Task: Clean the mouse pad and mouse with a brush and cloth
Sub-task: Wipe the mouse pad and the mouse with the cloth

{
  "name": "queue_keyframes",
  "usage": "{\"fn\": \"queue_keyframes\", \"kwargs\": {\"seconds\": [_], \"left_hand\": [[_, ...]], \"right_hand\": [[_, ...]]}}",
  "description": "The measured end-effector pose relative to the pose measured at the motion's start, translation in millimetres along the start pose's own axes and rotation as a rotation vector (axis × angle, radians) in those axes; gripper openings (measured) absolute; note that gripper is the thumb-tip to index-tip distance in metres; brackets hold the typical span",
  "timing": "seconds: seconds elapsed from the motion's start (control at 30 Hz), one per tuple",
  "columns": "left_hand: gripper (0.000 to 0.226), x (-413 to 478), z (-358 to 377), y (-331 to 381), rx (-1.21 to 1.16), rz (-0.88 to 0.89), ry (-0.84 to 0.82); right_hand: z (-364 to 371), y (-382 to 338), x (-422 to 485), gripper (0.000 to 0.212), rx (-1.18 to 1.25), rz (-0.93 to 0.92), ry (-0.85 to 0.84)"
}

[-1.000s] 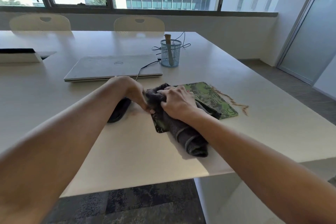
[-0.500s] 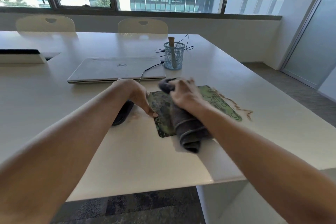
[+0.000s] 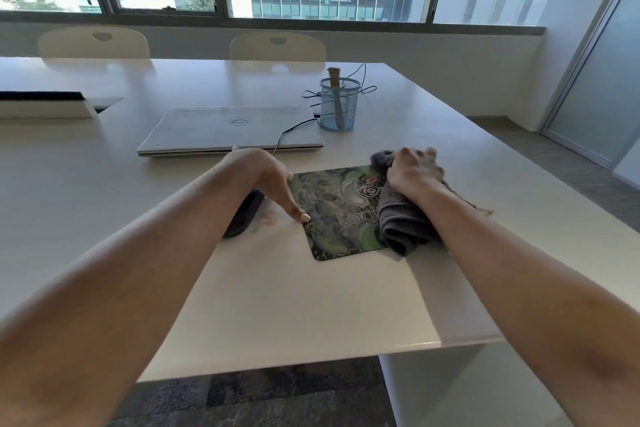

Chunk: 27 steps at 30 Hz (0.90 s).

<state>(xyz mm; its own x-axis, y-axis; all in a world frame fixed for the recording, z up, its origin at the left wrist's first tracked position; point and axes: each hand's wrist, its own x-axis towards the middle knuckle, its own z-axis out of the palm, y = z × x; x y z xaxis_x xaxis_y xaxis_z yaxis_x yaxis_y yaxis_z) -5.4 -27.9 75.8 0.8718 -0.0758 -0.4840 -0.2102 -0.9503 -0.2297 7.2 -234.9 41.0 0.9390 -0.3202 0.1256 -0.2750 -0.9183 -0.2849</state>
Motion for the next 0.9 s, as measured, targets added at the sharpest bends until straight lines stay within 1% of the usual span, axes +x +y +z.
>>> {"fn": "queue_keyframes", "kwargs": {"seconds": [0.03, 0.1, 0.17, 0.23, 0.27, 0.4, 0.47, 0.57, 0.6, 0.67, 0.73, 0.77, 0.8, 0.9], "left_hand": [[0.139, -1, 0, 0, 0.005, 0.004, 0.001], [0.144, -2, -1, 0, -0.001, 0.015, 0.003], [0.143, -3, -1, 0, 0.002, 0.014, 0.008], [0.143, -2, -2, 1, 0.012, 0.005, 0.015], [0.143, -2, -2, 1, 0.012, 0.005, 0.013], [0.144, -1, -1, 0, 0.008, 0.012, 0.017], [0.143, 0, 0, -1, 0.002, 0.017, 0.02], [0.134, 2, 0, 0, 0.015, 0.002, 0.032], [0.127, 2, 0, 0, 0.02, -0.004, 0.045], [0.113, 4, 0, 0, 0.007, 0.009, 0.062], [0.097, 7, 1, 0, -0.015, 0.055, 0.077], [0.092, 8, 2, 0, -0.021, 0.07, 0.083], [0.091, 8, 2, -1, -0.025, 0.074, 0.083], [0.102, 6, 4, -1, -0.047, 0.052, 0.076]], "right_hand": [[-2, 1, 2, 0.033, -0.007, 0.019, -0.004], [-3, -7, -1, 0.032, 0.016, 0.01, -0.002], [1, -21, -9, 0.032, 0.063, -0.077, -0.004], [7, -30, -16, 0.033, 0.044, -0.177, -0.01], [7, -30, -16, 0.033, 0.028, -0.183, -0.009], [-1, -7, -2, 0.035, -0.039, -0.015, 0.002], [-4, 1, 0, 0.034, -0.071, 0.031, 0.01], [-7, -15, -16, 0.033, 0.017, -0.015, 0.035], [-7, -27, -26, 0.033, 0.067, -0.066, 0.049], [-3, -52, -49, 0.033, 0.112, -0.233, 0.055], [7, -69, -72, 0.033, 0.076, -0.37, -0.002], [12, -71, -79, 0.031, 0.045, -0.393, -0.03], [16, -70, -82, 0.028, 0.022, -0.392, -0.039], [16, -51, -75, 0.023, 0.0, -0.321, -0.005]]}}
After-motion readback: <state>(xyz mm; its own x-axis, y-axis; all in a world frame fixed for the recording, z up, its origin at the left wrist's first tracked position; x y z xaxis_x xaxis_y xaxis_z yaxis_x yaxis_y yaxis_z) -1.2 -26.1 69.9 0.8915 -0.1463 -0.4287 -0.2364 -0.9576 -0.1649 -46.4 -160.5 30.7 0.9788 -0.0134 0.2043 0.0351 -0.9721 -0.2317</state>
